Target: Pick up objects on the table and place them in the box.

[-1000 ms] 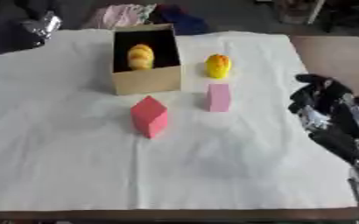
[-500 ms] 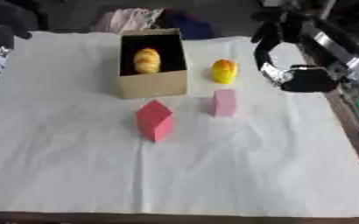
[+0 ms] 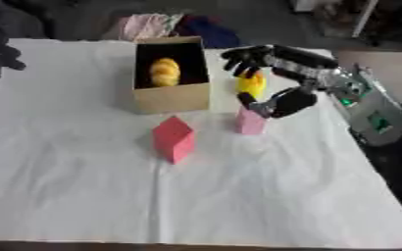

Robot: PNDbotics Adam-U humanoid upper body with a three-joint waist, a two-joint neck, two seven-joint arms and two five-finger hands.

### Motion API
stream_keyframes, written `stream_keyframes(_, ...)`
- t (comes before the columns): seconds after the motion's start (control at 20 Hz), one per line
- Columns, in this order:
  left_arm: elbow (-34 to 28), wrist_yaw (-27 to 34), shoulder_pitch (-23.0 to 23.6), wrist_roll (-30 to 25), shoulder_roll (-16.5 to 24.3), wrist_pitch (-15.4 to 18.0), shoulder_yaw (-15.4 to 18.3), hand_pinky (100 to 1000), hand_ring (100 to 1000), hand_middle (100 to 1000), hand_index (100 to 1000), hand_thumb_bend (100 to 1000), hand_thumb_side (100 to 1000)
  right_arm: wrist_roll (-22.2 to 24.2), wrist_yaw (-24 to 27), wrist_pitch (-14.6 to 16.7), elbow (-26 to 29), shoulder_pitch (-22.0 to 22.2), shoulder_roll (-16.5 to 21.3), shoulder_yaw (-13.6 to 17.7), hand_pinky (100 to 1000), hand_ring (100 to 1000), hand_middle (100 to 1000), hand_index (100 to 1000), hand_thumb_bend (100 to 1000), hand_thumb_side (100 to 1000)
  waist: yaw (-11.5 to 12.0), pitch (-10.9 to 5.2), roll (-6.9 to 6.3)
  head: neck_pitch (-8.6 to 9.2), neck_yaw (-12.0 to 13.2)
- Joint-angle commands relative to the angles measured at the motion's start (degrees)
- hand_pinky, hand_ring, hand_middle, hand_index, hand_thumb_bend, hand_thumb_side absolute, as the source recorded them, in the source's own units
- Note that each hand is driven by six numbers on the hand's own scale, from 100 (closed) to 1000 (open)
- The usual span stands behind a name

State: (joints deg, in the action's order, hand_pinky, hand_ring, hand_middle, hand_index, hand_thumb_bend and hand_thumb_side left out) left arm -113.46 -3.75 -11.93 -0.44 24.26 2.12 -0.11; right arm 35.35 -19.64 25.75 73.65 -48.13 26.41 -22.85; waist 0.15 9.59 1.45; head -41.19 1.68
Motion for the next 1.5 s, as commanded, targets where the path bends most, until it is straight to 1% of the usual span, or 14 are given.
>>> stream_keyframes(0.05, -1.1, -0.2, -0.5, -0.9, -0.1, 0.0, 0.4, 837, 643, 637, 817, 100, 612, 2.0, -4.8, 3.0, -1.9, -2.0, -1.4, 0.0, 820, 879, 916, 1000, 100, 242, 0.3, -0.18, -0.49, 0.82, -0.5)
stream_keyframes(0.2, -1.1, -0.3, -0.4, -1.5, -0.5, -0.1, 0.3, 836, 640, 634, 817, 100, 615, 2.0, -8.0, 5.2, -3.2, -2.5, -2.7, 0.0, 829, 890, 929, 1000, 100, 242, 0.6, 0.01, -0.46, 0.78, -0.7)
stream_keyframes(0.4, -1.1, -0.3, -0.4, -1.7, -0.6, -0.1, 0.4, 836, 640, 634, 817, 100, 615, 1.3, -9.7, 6.7, -4.4, -2.6, -3.3, 0.2, 829, 890, 929, 1000, 100, 242, 0.7, 0.05, -0.45, 0.77, -0.7)
stream_keyframes(0.45, -1.1, -0.3, -0.4, -1.8, -0.7, -0.1, 0.3, 835, 634, 627, 820, 100, 621, 1.2, -9.9, 6.9, -4.5, -2.7, -3.4, 0.2, 843, 903, 938, 1000, 100, 287, 0.8, 0.11, -0.45, 0.77, -0.7)
stream_keyframes(0.5, -1.1, -0.3, -0.4, -2.0, -0.9, -0.2, 0.2, 835, 633, 627, 820, 100, 621, 1.3, -10.4, 7.2, -4.7, -2.8, -3.8, 0.0, 844, 905, 940, 1000, 100, 291, 1.0, 0.33, -0.43, 0.78, -0.7)
stream_keyframes(0.7, -1.1, -0.3, -0.6, -2.7, -1.2, -0.2, 0.1, 835, 631, 625, 822, 100, 622, 0.8, -13.5, 8.3, -5.8, -2.9, -5.3, 0.4, 853, 919, 952, 1000, 100, 265, 1.6, 0.75, -0.45, 0.85, -0.8)
stream_keyframes(0.8, -1.1, -0.3, -0.8, -3.0, -1.3, -0.2, 0.0, 835, 631, 625, 823, 100, 623, 0.1, -15.0, 8.9, -6.4, -3.0, -6.1, 0.6, 871, 940, 964, 1000, 100, 258, 1.9, 0.91, -0.47, 0.9, -0.9)
stream_keyframes(0.9, -1.1, -0.3, -0.9, -3.3, -1.4, -0.2, -0.1, 835, 630, 624, 823, 100, 622, -0.4, -16.2, 9.4, -7.0, -3.2, -6.7, 0.6, 921, 982, 990, 1000, 100, 268, 2.3, 1.06, -0.48, 0.93, -1.2)
stream_keyframes(1.0, -1.1, -0.3, -1.1, -3.5, -1.5, -0.1, -0.2, 835, 629, 624, 824, 100, 622, -0.6, -17.2, 10.1, -7.6, -3.3, -7.2, 0.6, 975, 1000, 1000, 1000, 100, 292, 2.6, 1.21, -0.46, 0.99, -1.3)
stream_keyframes(1.1, -1.1, -0.3, -1.2, -3.7, -1.5, -0.1, -0.2, 835, 629, 623, 825, 100, 622, -0.5, -17.9, 10.7, -8.1, -3.3, -7.7, 0.4, 1000, 1000, 1000, 1000, 100, 316, 2.9, 1.33, -0.45, 1.02, -1.4)
stream_keyframes(1.5, -1.1, 0.1, -1.5, -4.3, -1.7, 0.0, -0.4, 834, 627, 622, 825, 100, 625, 0.6, -21.0, 12.4, -9.8, -3.4, -9.3, -0.3, 1000, 1000, 1000, 1000, 100, 413, 3.7, 1.62, -0.31, 0.83, -1.7)
